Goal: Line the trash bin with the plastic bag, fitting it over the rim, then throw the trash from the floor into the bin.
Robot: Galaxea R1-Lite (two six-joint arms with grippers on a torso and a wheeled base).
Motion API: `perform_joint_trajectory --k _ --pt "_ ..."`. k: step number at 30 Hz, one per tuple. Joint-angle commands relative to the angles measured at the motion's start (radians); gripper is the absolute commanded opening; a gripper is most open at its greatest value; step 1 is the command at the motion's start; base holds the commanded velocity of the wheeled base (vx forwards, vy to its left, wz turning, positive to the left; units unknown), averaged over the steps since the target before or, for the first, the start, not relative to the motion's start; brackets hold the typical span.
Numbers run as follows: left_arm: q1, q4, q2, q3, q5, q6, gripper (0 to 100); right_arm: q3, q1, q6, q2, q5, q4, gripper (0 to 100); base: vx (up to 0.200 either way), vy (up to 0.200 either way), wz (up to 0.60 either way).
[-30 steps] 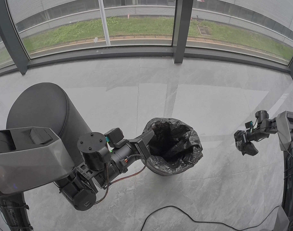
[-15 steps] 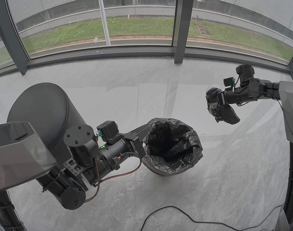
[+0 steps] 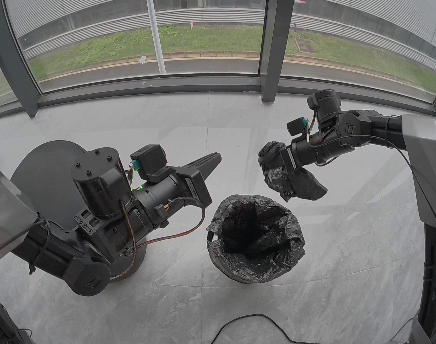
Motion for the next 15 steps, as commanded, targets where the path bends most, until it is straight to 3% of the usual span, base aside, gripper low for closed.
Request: perform_joint_trajectory --k 1,2,4,15 --pt "-0.005 -0.001 -0.009 -0.052 0.015 0.016 0 0.001 0.035 -0.072 0.001 -0.002 0.179 0 0.000 0.000 0.00" --pt "-0.004 -0.001 -0.009 -0.057 0.015 0.021 0 0.001 0.038 -0.157 0.006 -0.010 0.271 0 0.000 0.000 0.00" --pt "-0.002 -0.001 -0.012 -0.057 0.017 0.021 0 0.001 0.055 -0.219 0.021 -0.015 0.314 0 0.000 0.000 0.00" --pt "0.022 -0.001 -0.025 -0.046 0.017 0.031 0 0.001 0.198 -0.176 0.142 -0.114 0.328 0 0.000 0.000 0.00"
